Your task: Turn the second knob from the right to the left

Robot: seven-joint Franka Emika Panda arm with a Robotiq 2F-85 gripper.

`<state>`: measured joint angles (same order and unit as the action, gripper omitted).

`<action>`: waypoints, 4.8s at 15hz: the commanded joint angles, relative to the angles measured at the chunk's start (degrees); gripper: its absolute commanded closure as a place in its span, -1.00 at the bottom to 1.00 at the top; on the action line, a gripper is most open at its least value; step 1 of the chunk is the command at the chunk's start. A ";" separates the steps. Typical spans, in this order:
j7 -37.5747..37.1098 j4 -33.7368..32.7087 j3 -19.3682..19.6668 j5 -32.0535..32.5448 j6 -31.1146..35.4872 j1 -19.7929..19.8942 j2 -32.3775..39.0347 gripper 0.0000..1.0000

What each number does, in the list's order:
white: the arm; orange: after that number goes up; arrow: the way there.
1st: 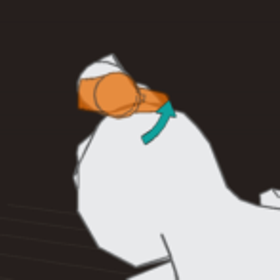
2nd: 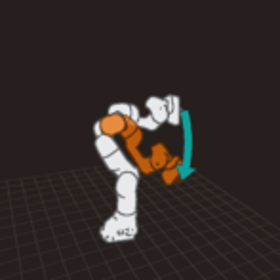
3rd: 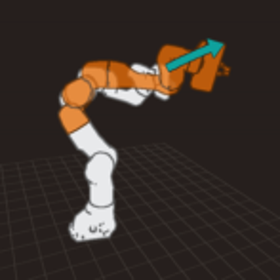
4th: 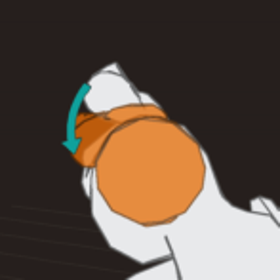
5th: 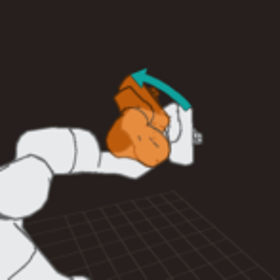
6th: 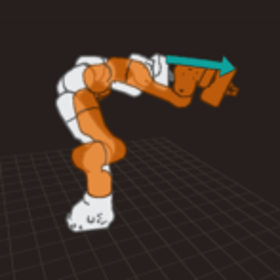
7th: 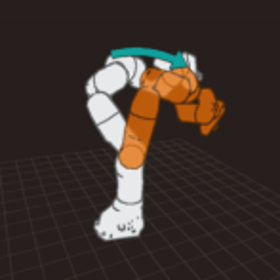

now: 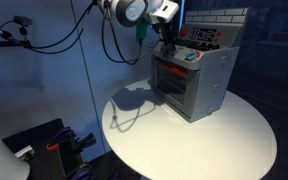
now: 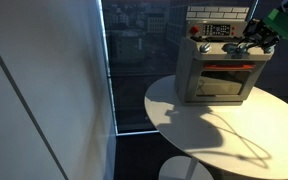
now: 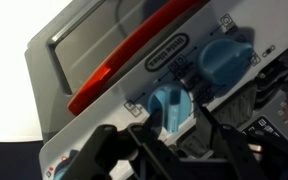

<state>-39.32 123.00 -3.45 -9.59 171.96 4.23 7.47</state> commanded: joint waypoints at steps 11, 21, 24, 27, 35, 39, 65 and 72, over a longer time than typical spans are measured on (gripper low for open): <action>-4.84 -0.02 1.74 4.00 -1.01 -1.53 -0.70 0.80; -12.78 0.49 5.67 18.13 -2.33 -4.08 -1.92 0.80; -14.67 0.47 6.52 21.83 -2.65 -4.67 -2.14 0.80; -16.12 0.41 7.37 25.79 -3.18 -5.20 -2.41 0.80; -19.28 0.13 8.48 34.88 -6.17 -5.74 -3.86 0.81; -20.00 -0.05 8.37 37.81 -7.56 -5.62 -4.45 0.99; -18.81 1.58 7.77 36.84 -9.45 -5.68 -6.62 -0.48; -19.07 0.71 7.79 36.69 -9.83 -5.69 -5.54 -0.06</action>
<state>-58.18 123.80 4.41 27.61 163.85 -1.38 2.52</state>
